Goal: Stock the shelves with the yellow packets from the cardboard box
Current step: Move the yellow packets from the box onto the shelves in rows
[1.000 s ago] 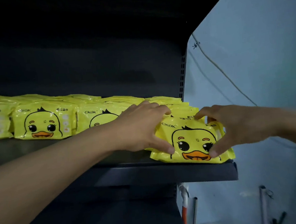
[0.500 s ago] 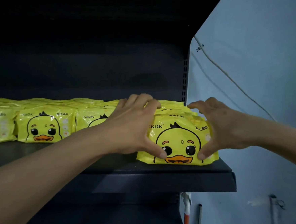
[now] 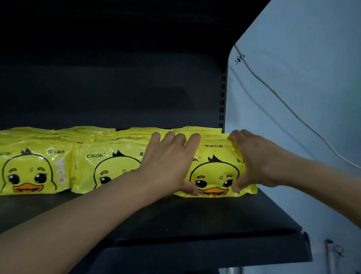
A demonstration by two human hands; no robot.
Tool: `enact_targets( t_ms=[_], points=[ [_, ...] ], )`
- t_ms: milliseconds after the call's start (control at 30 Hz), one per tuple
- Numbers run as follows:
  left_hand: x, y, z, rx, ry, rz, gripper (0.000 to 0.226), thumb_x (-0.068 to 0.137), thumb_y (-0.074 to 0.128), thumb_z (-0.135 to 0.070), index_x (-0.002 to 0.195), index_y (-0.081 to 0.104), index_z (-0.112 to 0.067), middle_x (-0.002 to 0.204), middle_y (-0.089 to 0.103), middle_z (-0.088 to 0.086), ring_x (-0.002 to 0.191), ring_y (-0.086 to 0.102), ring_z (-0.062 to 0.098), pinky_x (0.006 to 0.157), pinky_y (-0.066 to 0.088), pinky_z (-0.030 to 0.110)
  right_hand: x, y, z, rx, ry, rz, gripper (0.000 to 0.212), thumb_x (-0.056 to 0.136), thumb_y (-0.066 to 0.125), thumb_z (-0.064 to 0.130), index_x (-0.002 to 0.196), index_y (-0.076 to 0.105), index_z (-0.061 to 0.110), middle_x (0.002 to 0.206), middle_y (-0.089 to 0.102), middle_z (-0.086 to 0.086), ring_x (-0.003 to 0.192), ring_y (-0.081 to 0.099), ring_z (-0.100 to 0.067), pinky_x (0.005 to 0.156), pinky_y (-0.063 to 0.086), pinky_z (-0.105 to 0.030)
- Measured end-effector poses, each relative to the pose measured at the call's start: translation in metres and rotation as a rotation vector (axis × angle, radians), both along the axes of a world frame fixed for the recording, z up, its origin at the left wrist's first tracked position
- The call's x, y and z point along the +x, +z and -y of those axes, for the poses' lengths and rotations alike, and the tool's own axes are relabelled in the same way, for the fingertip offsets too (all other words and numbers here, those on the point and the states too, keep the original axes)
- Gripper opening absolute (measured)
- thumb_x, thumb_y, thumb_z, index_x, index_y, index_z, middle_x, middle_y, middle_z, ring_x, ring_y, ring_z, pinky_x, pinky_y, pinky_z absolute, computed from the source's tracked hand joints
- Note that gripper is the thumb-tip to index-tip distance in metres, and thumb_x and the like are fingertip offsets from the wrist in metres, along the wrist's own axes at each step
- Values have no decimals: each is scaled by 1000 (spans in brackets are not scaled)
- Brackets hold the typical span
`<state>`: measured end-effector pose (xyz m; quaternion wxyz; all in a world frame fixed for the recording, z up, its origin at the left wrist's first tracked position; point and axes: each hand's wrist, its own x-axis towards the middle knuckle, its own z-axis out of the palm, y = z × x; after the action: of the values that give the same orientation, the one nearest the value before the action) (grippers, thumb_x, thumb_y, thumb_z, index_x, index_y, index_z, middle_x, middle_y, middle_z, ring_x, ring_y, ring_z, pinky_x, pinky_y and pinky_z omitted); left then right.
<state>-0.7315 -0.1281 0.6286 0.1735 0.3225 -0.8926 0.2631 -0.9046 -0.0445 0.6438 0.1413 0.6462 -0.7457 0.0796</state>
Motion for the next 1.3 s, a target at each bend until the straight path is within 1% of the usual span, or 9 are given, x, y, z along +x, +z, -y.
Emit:
enact_targets(
  t_ms=[200,333,467,567,700,833,1000,1133,1300],
  points=[
    [0,3,24,42,14,0,115,57,68,-74,144,19,-18,150,27,3,135,28,24,108,25,42,-3,1,26,-20,24,-6,108,48,89,45,131,26,15,121,45,-5,107,47,-22,87,47,-34],
    [6,9,23,168,-14,29,119,54,73,-71,145,16,-21,153,26,-2,138,28,19,110,24,39,-16,4,23,-18,30,-2,120,42,88,52,137,22,23,129,31,-3,120,33,-21,100,40,-35],
    [19,10,26,204,37,60,123,53,72,-72,148,10,-24,156,20,-5,141,24,17,112,20,40,-27,3,15,29,64,181,131,45,90,44,146,7,28,143,27,-2,129,33,-22,104,36,-32],
    [20,11,25,211,63,76,122,53,72,-73,147,13,-23,155,24,-5,139,27,17,112,23,39,-28,1,17,56,74,201,121,52,89,40,147,14,23,138,38,-1,122,41,-19,97,35,-25],
    [17,16,21,201,105,118,119,55,70,-74,147,17,-19,154,26,-3,141,25,18,114,15,45,-28,4,14,56,85,154,117,55,86,47,147,17,24,140,37,2,124,39,-16,98,35,-24],
    [15,27,13,285,71,5,122,58,62,-78,150,8,-19,158,13,-2,145,11,17,116,7,47,-35,27,3,81,118,459,99,56,72,60,141,31,31,140,42,9,128,40,-7,101,36,-25],
    [-8,25,3,265,-7,28,123,56,64,-78,150,8,-22,158,11,-1,146,9,18,116,4,47,-51,45,32,-61,97,592,37,98,44,25,135,45,19,131,49,4,124,44,-14,94,33,-26],
    [-23,18,9,218,5,80,123,53,70,-75,148,11,-23,155,20,4,142,20,25,115,11,48,-55,43,73,5,28,592,37,99,34,7,133,47,13,119,45,1,120,45,-21,86,35,-26],
    [-22,18,15,159,18,68,116,53,71,-74,144,20,-23,146,38,-2,134,34,22,112,22,45,-60,28,102,89,9,642,40,99,35,5,136,46,10,132,47,-6,116,48,-21,88,41,-28]
  ],
)
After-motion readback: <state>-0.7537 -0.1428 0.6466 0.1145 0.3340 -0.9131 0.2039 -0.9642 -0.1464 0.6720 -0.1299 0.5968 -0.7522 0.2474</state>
